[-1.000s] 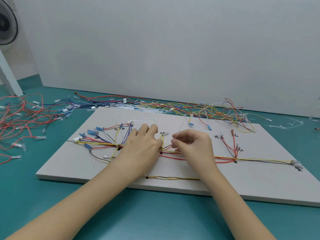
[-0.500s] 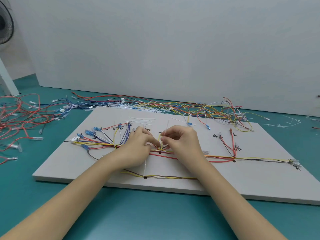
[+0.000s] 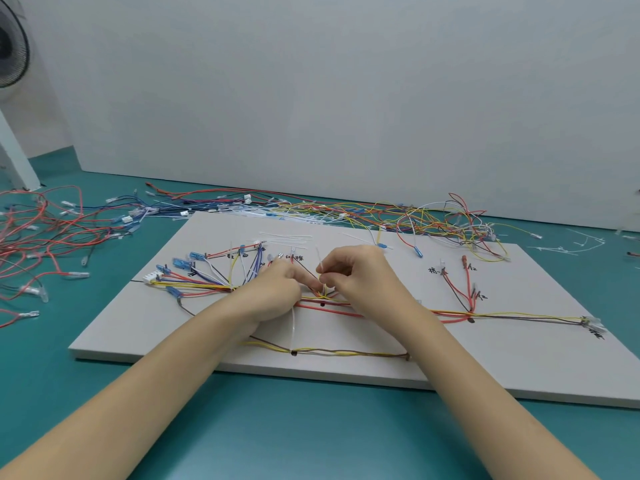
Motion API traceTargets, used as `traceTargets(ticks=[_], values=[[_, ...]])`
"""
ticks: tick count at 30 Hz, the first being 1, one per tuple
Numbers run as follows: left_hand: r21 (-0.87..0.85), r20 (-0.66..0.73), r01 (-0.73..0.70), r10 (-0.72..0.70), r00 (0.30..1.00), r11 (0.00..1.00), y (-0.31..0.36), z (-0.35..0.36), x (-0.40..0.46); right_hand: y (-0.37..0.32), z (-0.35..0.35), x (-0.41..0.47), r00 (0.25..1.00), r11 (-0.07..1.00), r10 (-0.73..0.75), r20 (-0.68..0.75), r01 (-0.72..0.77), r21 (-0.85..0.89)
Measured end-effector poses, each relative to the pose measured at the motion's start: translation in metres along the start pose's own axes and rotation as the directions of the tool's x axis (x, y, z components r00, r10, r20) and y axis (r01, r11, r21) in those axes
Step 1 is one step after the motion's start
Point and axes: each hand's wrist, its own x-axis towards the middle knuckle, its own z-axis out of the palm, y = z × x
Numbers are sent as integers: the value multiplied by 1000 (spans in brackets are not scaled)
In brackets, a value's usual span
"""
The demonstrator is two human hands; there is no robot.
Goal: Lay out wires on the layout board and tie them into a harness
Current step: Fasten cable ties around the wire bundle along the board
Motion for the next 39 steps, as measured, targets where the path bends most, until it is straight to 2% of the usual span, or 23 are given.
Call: traceTargets(ticks=[4, 9, 24, 27, 39], values=[[-39, 8, 9, -9, 1000, 999, 0, -1, 1, -8, -4, 5, 993, 995, -39, 110, 49, -84], [-75, 7, 18, -17, 1000, 997, -1, 0, 2, -14, -9, 10, 984, 986, -67, 162, 90, -138], [-121, 22, 51, -49, 999, 991, 12, -1, -6, -22, -11, 16, 972, 964, -104, 212, 151, -220], [-124, 36, 45, -41, 999, 991, 15, -2, -7, -21, -9, 14, 978, 975, -110, 177, 141, -171], [-159, -47, 118, -127, 991, 980, 14, 1, -6, -29, -13, 17, 965, 951, -87, 246, 154, -268]])
